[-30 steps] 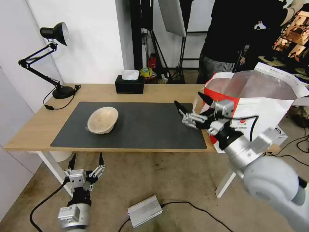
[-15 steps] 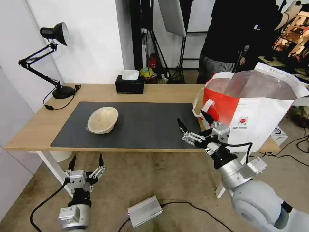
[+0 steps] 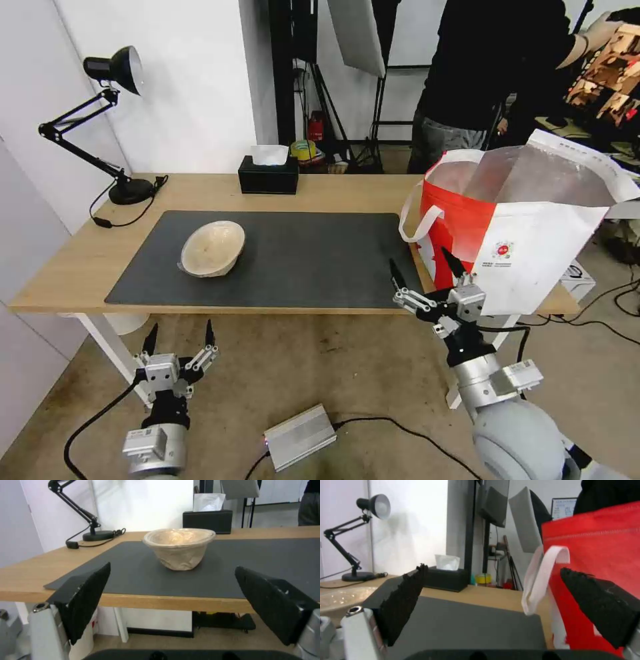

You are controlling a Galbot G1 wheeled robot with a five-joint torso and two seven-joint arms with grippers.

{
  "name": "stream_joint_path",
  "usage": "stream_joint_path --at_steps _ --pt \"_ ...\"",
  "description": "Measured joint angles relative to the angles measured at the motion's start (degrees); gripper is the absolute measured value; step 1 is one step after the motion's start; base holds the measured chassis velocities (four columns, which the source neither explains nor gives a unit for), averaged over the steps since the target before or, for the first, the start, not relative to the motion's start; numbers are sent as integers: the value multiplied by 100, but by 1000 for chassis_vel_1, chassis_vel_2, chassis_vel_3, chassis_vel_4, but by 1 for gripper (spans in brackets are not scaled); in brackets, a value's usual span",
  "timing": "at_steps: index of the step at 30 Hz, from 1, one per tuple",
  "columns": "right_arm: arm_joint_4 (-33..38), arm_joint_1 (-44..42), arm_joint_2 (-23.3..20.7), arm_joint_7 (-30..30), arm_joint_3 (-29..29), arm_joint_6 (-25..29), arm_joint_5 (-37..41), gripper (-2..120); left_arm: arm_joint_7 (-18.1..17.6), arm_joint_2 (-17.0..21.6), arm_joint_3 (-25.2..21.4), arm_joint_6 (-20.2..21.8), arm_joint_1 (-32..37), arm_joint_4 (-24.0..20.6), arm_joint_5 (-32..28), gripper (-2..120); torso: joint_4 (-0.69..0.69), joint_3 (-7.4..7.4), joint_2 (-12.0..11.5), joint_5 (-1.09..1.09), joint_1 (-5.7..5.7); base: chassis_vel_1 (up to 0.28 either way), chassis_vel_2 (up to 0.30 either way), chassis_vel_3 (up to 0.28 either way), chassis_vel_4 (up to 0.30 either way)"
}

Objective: Pick up the trash from the table and place it into the takeout bag.

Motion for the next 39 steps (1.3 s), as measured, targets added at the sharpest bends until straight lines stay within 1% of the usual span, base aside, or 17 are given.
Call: stream_joint_path --at_steps 9,20,27,39 --pt "65 -417 203 132 -21 132 -341 98 0 1 3 -7 14 13 7 100 0 0 0 0 0 0 0 0 0" --pt "166 -857 339 162 -45 333 -716 97 1 1 35 -10 11 23 22 100 0 0 0 0 0 0 0 0 0" --pt "161 -928 390 249 -9 388 -862 97 1 0 33 -10 7 27 24 100 0 0 0 0 0 0 0 0 0" --pt "32 -1157 464 615 353 352 -1123 97 2 1 26 -10 6 33 26 100 0 0 0 0 0 0 0 0 0"
